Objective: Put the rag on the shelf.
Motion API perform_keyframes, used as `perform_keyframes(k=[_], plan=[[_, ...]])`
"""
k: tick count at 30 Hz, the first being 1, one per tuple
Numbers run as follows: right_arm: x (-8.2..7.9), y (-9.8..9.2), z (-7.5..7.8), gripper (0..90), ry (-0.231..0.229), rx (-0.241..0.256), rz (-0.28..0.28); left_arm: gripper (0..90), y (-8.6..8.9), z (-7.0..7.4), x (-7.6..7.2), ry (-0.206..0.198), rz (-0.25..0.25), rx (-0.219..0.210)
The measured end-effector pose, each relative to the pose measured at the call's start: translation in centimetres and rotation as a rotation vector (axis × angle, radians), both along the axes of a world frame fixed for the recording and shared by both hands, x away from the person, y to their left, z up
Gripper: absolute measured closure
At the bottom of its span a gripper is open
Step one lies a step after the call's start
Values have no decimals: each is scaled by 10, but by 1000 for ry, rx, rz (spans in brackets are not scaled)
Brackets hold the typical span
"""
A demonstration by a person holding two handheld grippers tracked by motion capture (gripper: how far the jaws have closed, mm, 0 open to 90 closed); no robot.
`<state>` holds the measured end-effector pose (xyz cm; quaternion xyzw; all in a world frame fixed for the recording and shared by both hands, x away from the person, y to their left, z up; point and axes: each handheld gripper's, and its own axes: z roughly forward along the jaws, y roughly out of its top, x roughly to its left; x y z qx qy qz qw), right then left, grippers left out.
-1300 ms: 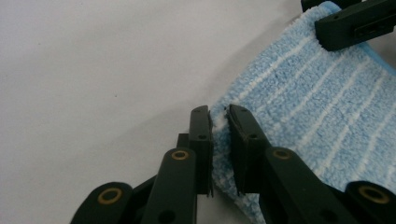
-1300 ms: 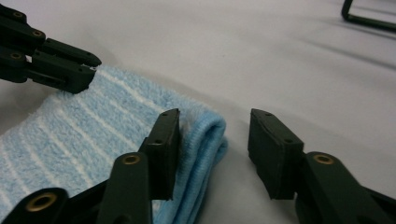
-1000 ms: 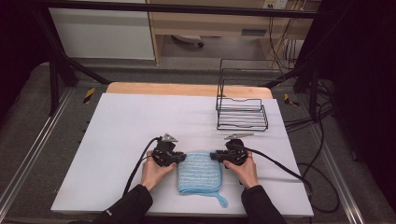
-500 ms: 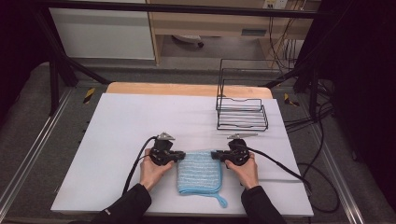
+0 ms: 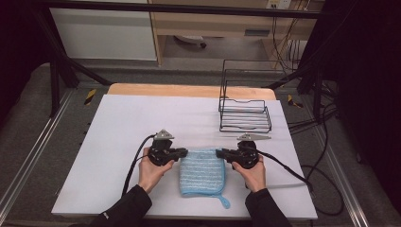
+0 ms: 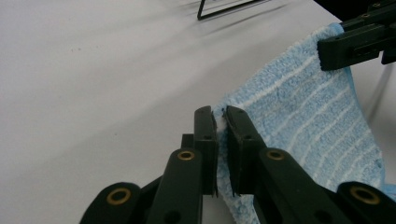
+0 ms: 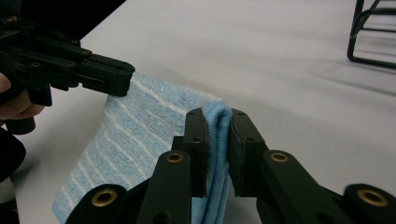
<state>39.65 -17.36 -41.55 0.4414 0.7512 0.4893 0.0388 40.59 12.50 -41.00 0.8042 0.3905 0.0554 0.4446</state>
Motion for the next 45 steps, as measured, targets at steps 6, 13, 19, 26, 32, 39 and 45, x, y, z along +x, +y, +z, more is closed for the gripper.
perform_keyframes(k=[6, 13, 19, 26, 32, 39, 45], plan=[[-4, -4, 10, 796, -43, 21, -2, 831, 0, 10, -4, -36, -6, -24], [-8, -7, 20, 798, -88, 26, -12, 831, -2, 21, -11, -78, -5, -44], [-15, -11, 37, 802, -157, 36, -28, 832, -3, 34, -18, -124, -4, -85], [-22, -14, 50, 804, -215, 25, -40, 833, -6, 51, -25, -178, -12, -111], [-30, -19, 67, 805, -266, 42, -47, 833, -8, 65, -29, -225, -25, -127], [-37, -23, 83, 805, -334, 45, -72, 833, -12, 80, -29, -270, -22, -160], [-40, -27, 96, 806, -390, 57, -113, 834, -21, 93, -25, -318, -9, -188]])
